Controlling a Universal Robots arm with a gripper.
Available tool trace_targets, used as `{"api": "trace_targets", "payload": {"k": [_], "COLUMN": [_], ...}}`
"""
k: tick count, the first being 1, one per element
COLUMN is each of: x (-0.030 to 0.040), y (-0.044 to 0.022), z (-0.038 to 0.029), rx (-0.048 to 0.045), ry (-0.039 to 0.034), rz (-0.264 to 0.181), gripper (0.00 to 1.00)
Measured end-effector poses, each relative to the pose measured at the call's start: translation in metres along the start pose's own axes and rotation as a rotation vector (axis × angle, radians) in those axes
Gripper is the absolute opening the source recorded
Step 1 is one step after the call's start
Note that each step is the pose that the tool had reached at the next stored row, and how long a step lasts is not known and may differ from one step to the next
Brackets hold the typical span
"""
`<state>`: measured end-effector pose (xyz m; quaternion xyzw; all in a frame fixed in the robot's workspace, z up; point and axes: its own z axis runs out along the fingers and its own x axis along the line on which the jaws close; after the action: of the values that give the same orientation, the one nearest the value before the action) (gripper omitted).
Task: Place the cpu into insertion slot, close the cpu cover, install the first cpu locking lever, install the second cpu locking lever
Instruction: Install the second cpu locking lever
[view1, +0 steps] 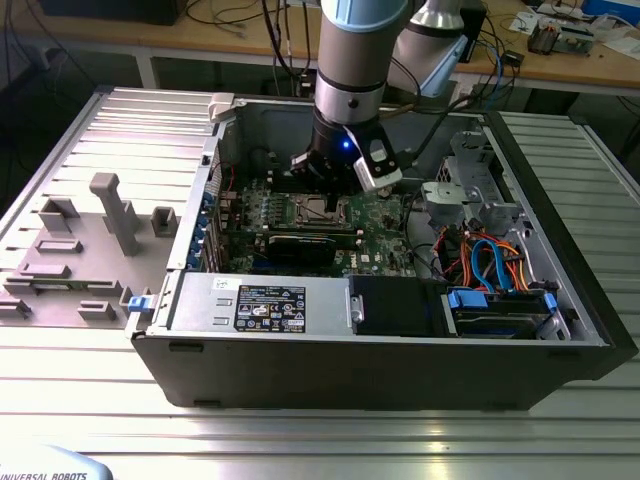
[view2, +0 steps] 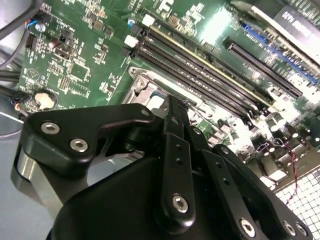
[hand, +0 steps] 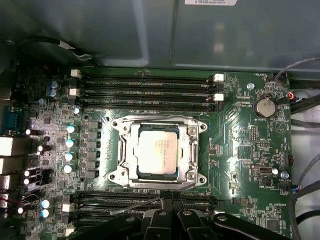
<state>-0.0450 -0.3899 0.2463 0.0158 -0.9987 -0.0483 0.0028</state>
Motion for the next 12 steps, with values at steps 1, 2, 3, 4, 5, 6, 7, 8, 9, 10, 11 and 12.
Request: {"api": "trace_targets", "payload": {"k": [1, 2, 3, 4, 5, 6, 7, 8, 9, 10, 11, 12], "x": [-0.0001, -0.0001, 0.0000, 0.0000, 0.0002, 0.0003, 0.0015, 0.0051, 0.0095, 0.0119, 0.0141, 0.0159], "y": [-0.0001, -0.0010, -0.0023, -0.0034, -0.0063, -0.0079, -0.0086, -0.0090, -0.0095, -0.0102, -0.0109, -0.0113], "z": [0.0001, 0.0001, 0.0001, 0.0000, -0.0002, -0.0002, 0.0003, 0.0014, 0.0024, 0.0033, 0.0046, 0.0056], "rx": [-0.0032, -0.0106, -0.0152, -0.0169, -0.0199, -0.0218, -0.0239, -0.0261, -0.0277, -0.0282, -0.0285, -0.0286], "ry": [0.0000, -0.0003, -0.0004, -0.0005, -0.0005, -0.0006, -0.0006, -0.0005, -0.0006, -0.0006, -0.0005, -0.0003], "rz": [0.000, 0.000, 0.000, 0.000, 0.000, 0.000, 0.000, 0.000, 0.000, 0.000, 0.000, 0.000], "gripper": [0.11, 0.11, 0.11, 0.11, 0.11, 0.11, 0.11, 0.11, 0.11, 0.11, 0.11, 0.11]}}
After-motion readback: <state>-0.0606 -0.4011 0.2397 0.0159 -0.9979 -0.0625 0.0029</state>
